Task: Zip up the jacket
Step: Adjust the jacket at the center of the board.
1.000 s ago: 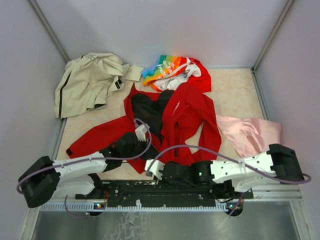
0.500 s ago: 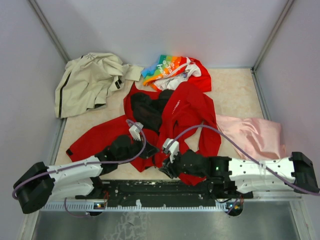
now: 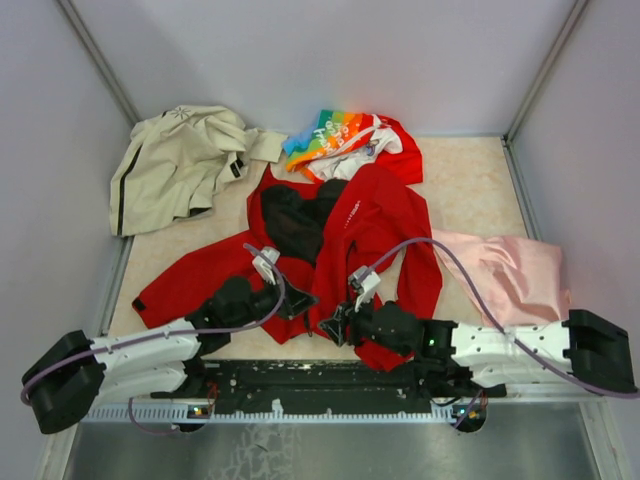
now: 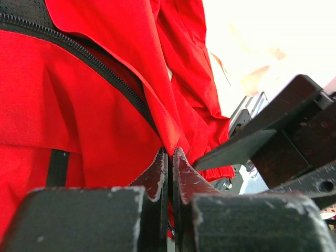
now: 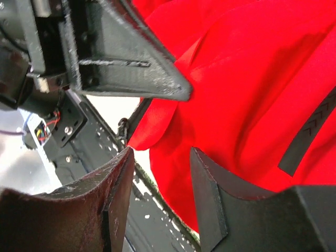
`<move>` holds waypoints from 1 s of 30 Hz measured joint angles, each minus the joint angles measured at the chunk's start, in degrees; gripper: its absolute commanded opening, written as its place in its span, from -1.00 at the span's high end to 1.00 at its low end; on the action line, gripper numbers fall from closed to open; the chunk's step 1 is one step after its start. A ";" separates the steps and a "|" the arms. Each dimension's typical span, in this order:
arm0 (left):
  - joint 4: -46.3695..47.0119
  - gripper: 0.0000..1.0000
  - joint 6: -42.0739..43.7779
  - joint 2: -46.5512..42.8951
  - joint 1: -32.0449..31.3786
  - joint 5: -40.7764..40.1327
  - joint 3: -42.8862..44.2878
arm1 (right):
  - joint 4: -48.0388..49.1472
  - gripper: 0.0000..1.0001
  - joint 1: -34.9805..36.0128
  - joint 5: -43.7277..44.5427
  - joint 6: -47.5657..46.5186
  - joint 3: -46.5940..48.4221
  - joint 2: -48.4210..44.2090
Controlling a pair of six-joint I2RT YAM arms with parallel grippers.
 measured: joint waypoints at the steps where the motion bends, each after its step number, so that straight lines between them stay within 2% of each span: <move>1: 0.50 1.00 -0.17 -0.07 0.00 0.24 -0.26 | 1.86 0.07 -0.74 -0.15 0.72 -0.83 0.31; 9: 3.87 0.98 -1.36 -0.11 0.00 1.44 -1.49 | 13.81 0.08 -2.86 -2.91 3.30 -3.58 4.90; 11: 4.68 0.96 -1.55 -0.09 0.00 1.73 -1.79 | 16.48 0.15 -3.10 -3.89 3.67 -3.65 6.73; 13: 5.40 0.92 -1.81 -0.09 0.00 2.03 -2.03 | 18.88 0.38 -3.19 -4.44 3.85 -3.65 8.39; 17: 6.38 0.78 -2.34 -0.15 0.00 2.64 -2.45 | 22.67 0.97 -3.80 -5.16 4.20 -4.24 10.14; 22: 5.09 0.46 -2.38 -3.23 0.00 2.60 -2.99 | 24.46 1.00 -4.20 -5.90 3.76 -5.77 8.96; 26: 0.66 0.17 -1.77 -8.31 0.00 1.31 -2.93 | 24.37 1.00 -4.20 -6.58 2.19 -5.99 5.44; 30: -8.00 0.10 -0.94 -13.68 0.00 -0.87 -1.36 | 24.20 1.00 -4.24 -6.80 0.13 -6.67 2.75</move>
